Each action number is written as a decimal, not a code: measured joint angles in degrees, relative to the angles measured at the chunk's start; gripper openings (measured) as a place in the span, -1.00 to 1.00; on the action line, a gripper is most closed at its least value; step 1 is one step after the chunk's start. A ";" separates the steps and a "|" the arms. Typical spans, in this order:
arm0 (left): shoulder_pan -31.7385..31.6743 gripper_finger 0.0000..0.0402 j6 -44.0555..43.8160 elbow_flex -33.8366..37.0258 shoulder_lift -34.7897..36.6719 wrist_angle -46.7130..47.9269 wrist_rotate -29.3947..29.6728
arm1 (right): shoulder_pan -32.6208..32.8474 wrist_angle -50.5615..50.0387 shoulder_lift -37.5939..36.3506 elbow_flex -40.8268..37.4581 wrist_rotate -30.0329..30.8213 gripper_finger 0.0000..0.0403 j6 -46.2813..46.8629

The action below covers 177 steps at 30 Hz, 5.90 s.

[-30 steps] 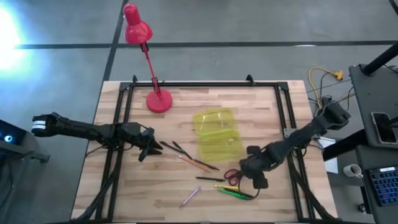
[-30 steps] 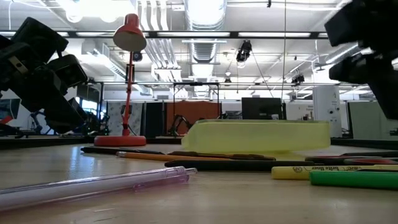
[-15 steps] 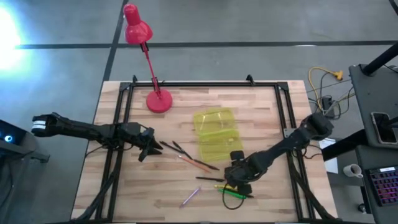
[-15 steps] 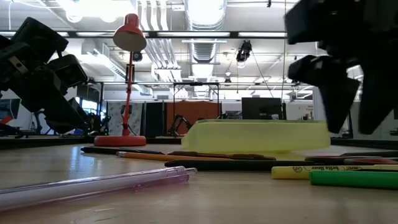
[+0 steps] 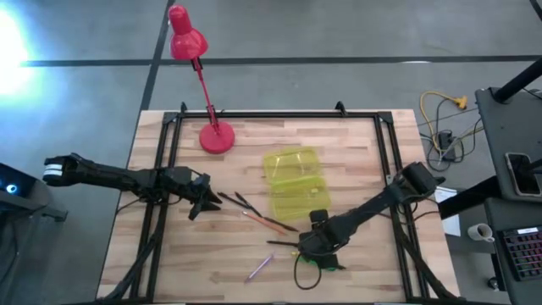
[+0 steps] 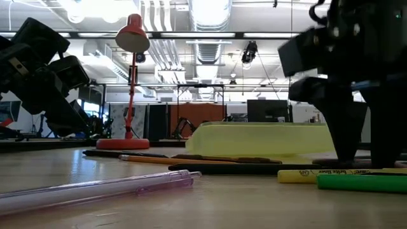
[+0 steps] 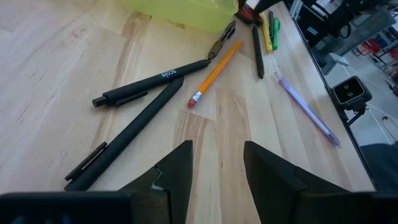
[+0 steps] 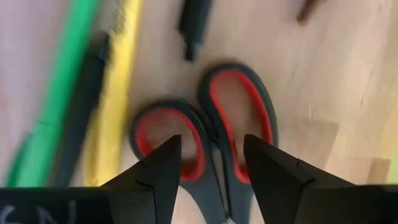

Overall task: Pick & place school supplies into a supply box
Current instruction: Put the black scissors into the yellow supply box, then put the black pen into the yellow supply box

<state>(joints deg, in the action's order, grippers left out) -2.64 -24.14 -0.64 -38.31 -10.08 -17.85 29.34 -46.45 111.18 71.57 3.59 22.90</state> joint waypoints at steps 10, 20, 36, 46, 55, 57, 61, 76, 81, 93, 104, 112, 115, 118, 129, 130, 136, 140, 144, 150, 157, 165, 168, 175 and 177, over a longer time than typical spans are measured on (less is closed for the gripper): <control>0.01 -0.36 0.02 0.00 0.00 0.04 0.00 | -0.26 0.99 0.04 -2.33 -0.41 -0.19 -0.37; -0.01 -0.36 0.00 0.00 0.00 0.04 0.00 | -0.23 5.10 0.49 -5.21 -2.47 -0.59 0.12; -0.01 -0.36 0.00 0.00 0.00 0.04 0.02 | 1.49 -7.47 1.51 3.22 2.72 -0.66 17.77; 0.01 -0.36 0.00 0.00 0.02 0.04 0.01 | 1.89 -17.12 -0.69 12.09 13.48 -0.66 29.93; 0.00 -0.36 0.01 0.00 0.02 0.04 0.01 | -7.40 -22.68 -2.12 17.33 24.26 -0.66 20.38; -0.01 -0.36 0.01 0.00 0.01 0.04 0.02 | -10.51 -21.08 -2.38 17.21 24.34 -0.66 15.29; -0.01 -0.36 0.00 0.00 0.02 0.02 0.00 | -16.10 -12.81 -2.60 17.20 18.42 -0.67 2.89; 0.01 -0.36 -0.16 0.00 0.00 0.04 0.01 | -22.90 -4.32 3.27 16.90 3.75 -0.56 -9.54; -0.01 -0.36 -0.18 0.00 0.02 0.02 0.02 | -23.02 -3.80 4.30 17.14 0.88 -0.54 -5.58; 0.01 -0.36 -1.91 -0.33 0.07 -0.29 0.00 | -23.01 -2.24 2.80 17.62 3.91 -0.13 -1.57; -0.01 -0.36 -13.94 -0.50 0.07 -4.74 1.80 | -21.94 -2.87 -0.52 18.66 11.74 0.01 0.13; -0.03 -0.36 -4.63 -4.78 -0.40 -2.22 5.90 | -21.79 -4.07 -2.70 19.08 13.58 0.01 0.11; -0.03 -0.36 3.70 -9.42 -1.98 9.36 6.38 | -21.81 -6.60 -2.80 19.08 13.60 0.01 0.11; -0.02 -0.36 14.25 -14.90 -5.40 18.76 9.03 | -21.59 -10.28 -2.80 19.08 13.58 0.01 0.59; -0.03 -0.36 35.00 -26.23 -25.52 23.05 12.20 | -17.97 -18.55 -2.80 19.04 15.09 0.01 6.22; -0.03 -0.36 35.37 -26.69 -27.34 23.07 12.16 | -17.45 -18.74 -2.80 19.04 15.58 0.01 7.06; -0.03 -0.36 38.09 -29.78 -36.53 22.89 11.91 | -14.67 -21.97 -2.80 18.84 18.27 0.01 10.86; -0.03 -0.36 38.61 -30.90 -41.30 22.97 11.83 | -12.98 -24.82 -2.80 18.39 20.41 0.01 13.71; -0.03 -0.37 38.55 -31.63 -44.91 23.54 11.50 | -11.95 -30.12 -2.80 17.80 23.81 0.00 17.68; -0.03 -0.57 37.25 -31.54 -47.43 23.82 11.76 | -11.56 -39.22 -6.83 14.75 29.41 -0.14 26.69; -0.01 -0.93 35.62 -31.47 -47.34 24.64 11.76 | -11.56 -40.23 -19.87 7.06 33.45 -0.35 40.70; 0.16 -0.94 26.17 -36.04 -41.63 34.36 10.62 | -11.61 -39.03 -32.73 -0.36 38.90 -0.49 50.08; 0.13 -0.94 20.92 -41.32 -38.03 31.94 10.42 | -12.23 -36.87 -35.02 -2.27 39.96 -0.53 50.56; -0.39 -0.94 17.87 -55.91 -41.13 29.57 10.99 | -14.66 -31.27 -37.69 -6.70 42.52 -0.57 48.80; -0.80 -0.94 19.01 -60.73 -45.21 29.44 11.80 | -15.35 -29.84 -37.85 -7.66 42.78 -0.57 47.40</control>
<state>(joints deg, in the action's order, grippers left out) -3.44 -5.13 -61.38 -83.52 19.35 -6.05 13.99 -76.29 73.32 63.92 46.37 70.29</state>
